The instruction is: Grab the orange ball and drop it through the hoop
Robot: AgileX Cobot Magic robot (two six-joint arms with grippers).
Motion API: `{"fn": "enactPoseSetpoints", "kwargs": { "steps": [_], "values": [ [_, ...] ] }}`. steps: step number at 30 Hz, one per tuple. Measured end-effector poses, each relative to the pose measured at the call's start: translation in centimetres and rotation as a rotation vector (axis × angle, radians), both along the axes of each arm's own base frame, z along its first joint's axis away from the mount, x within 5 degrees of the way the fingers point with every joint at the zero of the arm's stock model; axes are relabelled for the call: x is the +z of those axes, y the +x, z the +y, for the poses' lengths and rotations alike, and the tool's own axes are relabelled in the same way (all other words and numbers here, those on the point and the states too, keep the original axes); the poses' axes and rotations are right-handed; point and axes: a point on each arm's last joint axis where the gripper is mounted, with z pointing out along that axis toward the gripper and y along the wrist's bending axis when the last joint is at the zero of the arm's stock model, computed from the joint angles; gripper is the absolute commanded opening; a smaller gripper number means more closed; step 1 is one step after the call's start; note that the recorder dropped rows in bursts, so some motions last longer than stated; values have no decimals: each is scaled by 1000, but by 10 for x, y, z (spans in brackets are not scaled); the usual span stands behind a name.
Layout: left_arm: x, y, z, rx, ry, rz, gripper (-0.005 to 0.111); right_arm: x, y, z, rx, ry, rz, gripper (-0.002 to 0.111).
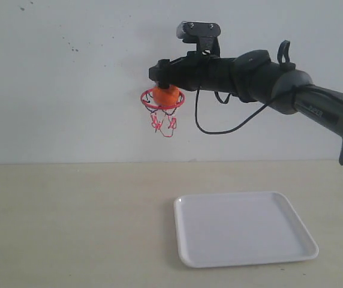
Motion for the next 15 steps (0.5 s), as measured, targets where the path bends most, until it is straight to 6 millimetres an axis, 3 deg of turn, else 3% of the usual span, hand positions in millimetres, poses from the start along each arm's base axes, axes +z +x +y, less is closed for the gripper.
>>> {"fn": "enactPoseSetpoints", "kwargs": {
  "steps": [11,15],
  "values": [
    [0,0,0,0,0,0,4,0,0,0,-8,10,11,78],
    [0,0,0,0,0,0,4,-4,3,-12,10,19,69,78]
  ]
}}
